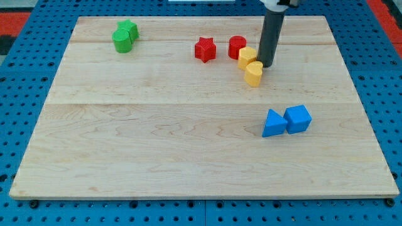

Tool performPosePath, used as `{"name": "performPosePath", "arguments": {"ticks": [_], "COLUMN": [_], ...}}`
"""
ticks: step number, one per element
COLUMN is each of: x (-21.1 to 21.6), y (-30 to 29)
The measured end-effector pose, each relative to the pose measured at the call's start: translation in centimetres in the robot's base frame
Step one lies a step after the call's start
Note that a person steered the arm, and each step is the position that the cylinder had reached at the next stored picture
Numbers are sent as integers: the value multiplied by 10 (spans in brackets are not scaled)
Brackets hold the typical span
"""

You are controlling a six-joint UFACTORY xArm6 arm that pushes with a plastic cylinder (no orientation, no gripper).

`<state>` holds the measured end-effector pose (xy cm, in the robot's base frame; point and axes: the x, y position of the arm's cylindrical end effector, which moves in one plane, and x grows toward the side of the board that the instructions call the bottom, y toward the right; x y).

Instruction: Separate the yellow heart from the yellow hexagon

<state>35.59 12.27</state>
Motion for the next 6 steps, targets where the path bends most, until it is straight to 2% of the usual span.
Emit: {"name": "performPosePath", "arguments": {"ticks": [2,3,4,6], "x": [20,24,24,124], "y": [25,-6,-81,-109]}}
